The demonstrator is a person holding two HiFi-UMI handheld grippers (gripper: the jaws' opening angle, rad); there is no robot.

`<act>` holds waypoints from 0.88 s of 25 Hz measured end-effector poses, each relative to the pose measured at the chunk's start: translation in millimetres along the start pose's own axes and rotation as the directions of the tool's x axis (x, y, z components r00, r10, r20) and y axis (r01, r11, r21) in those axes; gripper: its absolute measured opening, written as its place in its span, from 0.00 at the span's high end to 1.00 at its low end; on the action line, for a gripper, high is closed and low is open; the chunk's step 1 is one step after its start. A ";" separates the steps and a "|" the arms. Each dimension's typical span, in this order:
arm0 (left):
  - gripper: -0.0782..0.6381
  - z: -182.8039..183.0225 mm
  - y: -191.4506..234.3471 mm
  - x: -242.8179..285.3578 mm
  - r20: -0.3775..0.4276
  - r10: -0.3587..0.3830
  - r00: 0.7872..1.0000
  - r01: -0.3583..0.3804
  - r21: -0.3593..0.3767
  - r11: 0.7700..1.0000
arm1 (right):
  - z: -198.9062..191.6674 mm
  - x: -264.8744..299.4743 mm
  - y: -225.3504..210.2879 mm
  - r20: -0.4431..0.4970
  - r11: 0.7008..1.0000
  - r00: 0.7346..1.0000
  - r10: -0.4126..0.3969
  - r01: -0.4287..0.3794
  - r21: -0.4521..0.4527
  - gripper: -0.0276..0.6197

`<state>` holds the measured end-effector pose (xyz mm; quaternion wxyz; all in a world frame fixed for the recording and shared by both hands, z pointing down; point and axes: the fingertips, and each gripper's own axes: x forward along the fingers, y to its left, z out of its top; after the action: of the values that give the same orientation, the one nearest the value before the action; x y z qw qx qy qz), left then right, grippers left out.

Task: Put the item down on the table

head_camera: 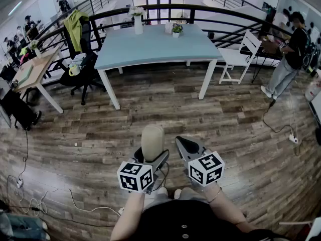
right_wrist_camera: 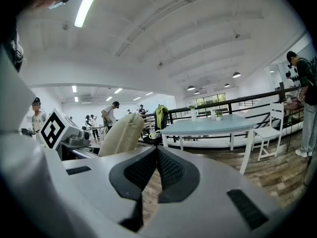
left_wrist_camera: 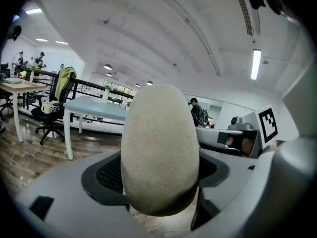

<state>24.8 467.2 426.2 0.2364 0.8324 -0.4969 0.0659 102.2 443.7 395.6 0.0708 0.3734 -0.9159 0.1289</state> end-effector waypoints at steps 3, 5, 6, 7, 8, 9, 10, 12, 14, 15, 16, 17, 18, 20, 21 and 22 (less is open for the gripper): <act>0.34 3.9 3.2 3.9 0.001 0.003 1.000 -0.003 0.003 1.000 | 2.1 4.0 -2.4 0.003 1.000 1.000 0.002 -0.002 -0.003 0.95; 0.34 5.4 6.1 4.9 -0.001 0.009 1.000 -0.009 0.004 1.000 | 3.7 6.4 -2.8 0.004 1.000 1.000 0.004 -0.004 -0.008 0.95; 0.34 6.1 8.0 5.2 -0.003 0.013 1.000 -0.013 0.004 1.000 | 4.4 7.8 -2.9 0.003 1.000 1.000 0.005 -0.005 -0.011 0.95; 0.34 7.0 10.5 5.5 -0.005 0.017 1.000 -0.017 0.003 1.000 | 5.1 9.5 -3.2 0.001 1.000 1.000 0.005 -0.005 -0.014 0.95; 0.34 8.0 13.4 5.8 -0.007 0.021 1.000 -0.021 0.001 1.000 | 5.8 11.5 -3.7 -0.001 1.000 1.000 0.004 -0.004 -0.015 0.95; 0.34 9.0 16.4 6.2 -0.009 0.024 1.000 -0.024 0.000 1.000 | 6.3 13.4 -4.3 -0.002 1.000 1.000 0.003 -0.003 -0.016 0.95; 0.34 9.8 19.1 6.6 -0.010 0.027 1.000 -0.027 0.000 1.000 | 6.7 14.9 -4.9 -0.004 1.000 1.000 0.000 0.000 -0.016 0.95; 0.34 11.3 24.1 7.0 -0.011 0.030 1.000 -0.030 0.002 1.000 | 7.2 17.7 -5.1 -0.003 1.000 1.000 -0.004 0.004 -0.015 0.95; 0.34 12.7 29.1 6.6 -0.008 0.031 0.999 -0.031 0.002 1.000 | 9.2 20.3 -3.1 0.015 1.000 1.000 0.001 -0.001 0.000 0.95; 0.34 13.6 31.7 6.2 -0.007 0.029 1.000 -0.029 0.002 1.000 | 10.9 21.4 -1.3 0.030 1.000 1.000 0.007 -0.007 0.014 0.95; 0.34 14.7 34.4 5.7 -0.005 0.026 1.000 -0.026 0.003 1.000 | 12.6 22.5 0.8 0.045 1.000 0.999 0.012 -0.013 0.026 0.95; 0.34 16.0 37.2 5.0 -0.003 0.022 1.000 -0.022 0.007 1.000 | 13.8 24.1 2.6 0.055 0.999 0.998 0.014 -0.015 0.034 0.95; 0.34 17.4 40.1 4.4 -0.002 0.017 1.000 -0.017 0.012 1.000 | 14.0 26.4 4.0 0.059 0.999 0.998 0.011 -0.014 0.035 0.95; 0.34 20.0 45.2 4.0 -0.001 0.008 1.000 -0.008 0.021 1.000 | 12.2 31.0 4.3 0.053 0.999 0.999 -0.002 0.000 0.032 0.95; 0.34 21.2 47.1 4.6 -0.002 0.003 1.000 -0.003 0.024 1.000 | 11.5 32.6 2.9 0.052 0.999 0.999 -0.013 0.011 0.032 0.95; 0.34 22.3 48.9 5.2 -0.003 -0.001 1.000 0.001 0.026 1.000 | 11.0 33.9 1.3 0.054 0.999 0.998 -0.025 0.023 0.036 0.95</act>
<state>-17.4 433.5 424.4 0.2263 0.8356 -0.4951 0.0734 76.9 418.9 392.5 0.0409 0.3889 -0.9106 0.1339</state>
